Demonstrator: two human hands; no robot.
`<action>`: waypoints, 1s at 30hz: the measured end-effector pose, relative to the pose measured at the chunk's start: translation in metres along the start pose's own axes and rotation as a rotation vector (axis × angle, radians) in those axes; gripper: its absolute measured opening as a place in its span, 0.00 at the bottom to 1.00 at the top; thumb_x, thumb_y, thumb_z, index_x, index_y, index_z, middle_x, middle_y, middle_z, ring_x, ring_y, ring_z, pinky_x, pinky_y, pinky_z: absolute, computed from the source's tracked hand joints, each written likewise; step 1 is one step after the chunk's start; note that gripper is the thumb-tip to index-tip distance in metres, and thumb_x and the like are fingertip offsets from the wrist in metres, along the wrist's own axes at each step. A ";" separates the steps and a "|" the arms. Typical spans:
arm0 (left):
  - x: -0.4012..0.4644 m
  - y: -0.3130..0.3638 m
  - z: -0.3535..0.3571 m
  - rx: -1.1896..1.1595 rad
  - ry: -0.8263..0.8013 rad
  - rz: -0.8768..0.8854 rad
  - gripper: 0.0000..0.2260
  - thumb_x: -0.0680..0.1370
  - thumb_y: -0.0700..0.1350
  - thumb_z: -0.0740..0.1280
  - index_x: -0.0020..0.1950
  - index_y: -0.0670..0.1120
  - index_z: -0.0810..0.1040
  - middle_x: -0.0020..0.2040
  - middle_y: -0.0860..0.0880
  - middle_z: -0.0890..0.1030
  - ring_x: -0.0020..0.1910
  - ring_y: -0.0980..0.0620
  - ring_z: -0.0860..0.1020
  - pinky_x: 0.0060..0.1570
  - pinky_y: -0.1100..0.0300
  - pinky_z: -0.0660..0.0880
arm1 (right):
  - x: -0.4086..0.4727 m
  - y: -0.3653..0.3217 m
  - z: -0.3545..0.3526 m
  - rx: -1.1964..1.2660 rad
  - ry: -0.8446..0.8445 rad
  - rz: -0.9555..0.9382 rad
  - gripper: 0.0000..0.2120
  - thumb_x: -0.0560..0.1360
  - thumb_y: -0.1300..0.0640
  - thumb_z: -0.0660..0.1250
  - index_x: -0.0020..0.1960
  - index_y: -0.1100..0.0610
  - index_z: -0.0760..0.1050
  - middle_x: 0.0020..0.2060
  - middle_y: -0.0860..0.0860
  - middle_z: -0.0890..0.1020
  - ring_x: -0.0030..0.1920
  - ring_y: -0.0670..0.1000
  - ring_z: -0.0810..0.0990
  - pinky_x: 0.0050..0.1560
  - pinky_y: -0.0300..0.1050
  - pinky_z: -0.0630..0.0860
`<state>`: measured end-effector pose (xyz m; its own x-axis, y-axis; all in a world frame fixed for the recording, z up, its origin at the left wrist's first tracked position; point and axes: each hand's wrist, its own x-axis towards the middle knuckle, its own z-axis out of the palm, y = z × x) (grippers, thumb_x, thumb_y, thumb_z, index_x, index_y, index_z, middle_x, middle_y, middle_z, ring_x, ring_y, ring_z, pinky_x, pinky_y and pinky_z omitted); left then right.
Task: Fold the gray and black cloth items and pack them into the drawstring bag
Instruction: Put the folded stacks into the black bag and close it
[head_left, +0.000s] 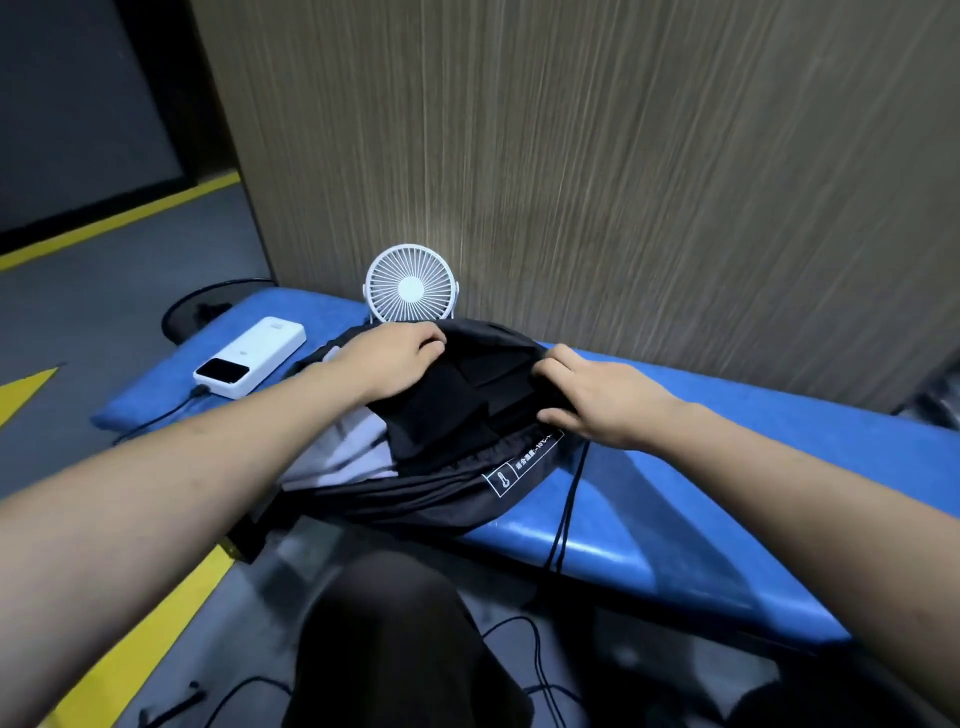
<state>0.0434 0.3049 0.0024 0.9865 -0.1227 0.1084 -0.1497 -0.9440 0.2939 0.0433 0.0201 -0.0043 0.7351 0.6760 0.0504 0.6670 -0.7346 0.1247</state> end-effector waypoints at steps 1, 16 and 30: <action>-0.001 -0.003 -0.004 -0.032 -0.012 -0.018 0.14 0.83 0.51 0.56 0.66 0.53 0.75 0.63 0.51 0.79 0.63 0.47 0.75 0.58 0.56 0.70 | -0.002 0.001 -0.001 0.007 0.001 -0.003 0.22 0.78 0.40 0.61 0.64 0.53 0.65 0.60 0.49 0.68 0.47 0.57 0.79 0.43 0.54 0.76; -0.010 0.046 0.014 -0.476 0.157 0.199 0.09 0.80 0.41 0.62 0.53 0.50 0.82 0.53 0.56 0.82 0.55 0.59 0.78 0.60 0.65 0.69 | -0.014 0.016 0.005 -0.042 -0.096 -0.167 0.21 0.76 0.56 0.63 0.67 0.44 0.74 0.58 0.46 0.77 0.56 0.53 0.73 0.56 0.46 0.69; -0.026 -0.051 -0.027 0.146 0.147 -0.078 0.07 0.76 0.48 0.70 0.54 0.56 0.81 0.52 0.50 0.71 0.56 0.48 0.71 0.53 0.50 0.72 | -0.003 0.004 -0.010 0.075 0.046 -0.085 0.08 0.80 0.49 0.62 0.41 0.45 0.71 0.37 0.41 0.73 0.49 0.46 0.73 0.54 0.44 0.60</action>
<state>0.0237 0.3644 0.0108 0.9729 -0.0122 0.2309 -0.0521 -0.9845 0.1677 0.0423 0.0158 0.0060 0.6700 0.7371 0.0886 0.7355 -0.6752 0.0558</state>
